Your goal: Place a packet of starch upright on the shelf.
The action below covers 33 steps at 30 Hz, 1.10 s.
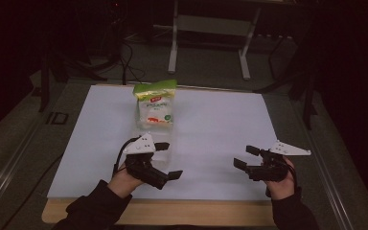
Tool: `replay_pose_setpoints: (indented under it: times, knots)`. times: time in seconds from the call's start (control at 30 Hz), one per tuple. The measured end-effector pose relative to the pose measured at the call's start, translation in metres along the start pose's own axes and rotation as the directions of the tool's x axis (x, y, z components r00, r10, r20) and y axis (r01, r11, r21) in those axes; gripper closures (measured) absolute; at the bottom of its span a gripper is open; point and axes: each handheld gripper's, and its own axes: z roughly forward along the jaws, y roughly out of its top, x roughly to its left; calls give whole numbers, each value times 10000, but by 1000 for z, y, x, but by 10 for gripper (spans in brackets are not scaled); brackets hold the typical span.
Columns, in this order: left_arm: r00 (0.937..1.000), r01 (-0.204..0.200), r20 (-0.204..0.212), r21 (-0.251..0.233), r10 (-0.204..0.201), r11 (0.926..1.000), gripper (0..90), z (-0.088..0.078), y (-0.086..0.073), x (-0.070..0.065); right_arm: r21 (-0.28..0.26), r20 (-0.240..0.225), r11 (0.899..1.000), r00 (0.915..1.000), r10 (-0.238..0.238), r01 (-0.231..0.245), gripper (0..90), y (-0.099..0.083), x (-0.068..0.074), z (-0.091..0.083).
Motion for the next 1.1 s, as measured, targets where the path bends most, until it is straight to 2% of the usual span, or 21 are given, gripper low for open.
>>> replay_pose_setpoints:
  times: [0.2,0.53,0.6,0.67,0.77,1.0,1.1]
  knots:
    - [9991,-150,398,155,144,9998,9,14,-3,-10,38,-19,9999,9999,-105,105,136,-2,2,1]
    - [9966,-441,721,446,408,9980,9,39,-15,-21,161,-119,9998,9999,-125,127,134,-7,3,6]
    - [9955,-553,805,525,510,9971,9,43,-17,-22,164,-127,9997,9998,-166,168,134,-8,3,6]
    - [9919,-698,1099,463,644,9965,9,46,-20,-24,156,-161,9996,9996,-222,225,133,-9,3,7]
    - [9899,-916,1137,576,846,9941,9,52,-24,-26,210,-106,9991,9993,-368,370,133,-10,1,8]
    - [9901,-971,1102,864,874,9915,9,67,-37,-27,235,-20,9985,9987,-504,504,130,-15,-2,10]
    - [9899,-907,1168,805,810,9926,9,74,-46,-27,238,-34,9980,9983,-577,578,130,-16,-2,11]
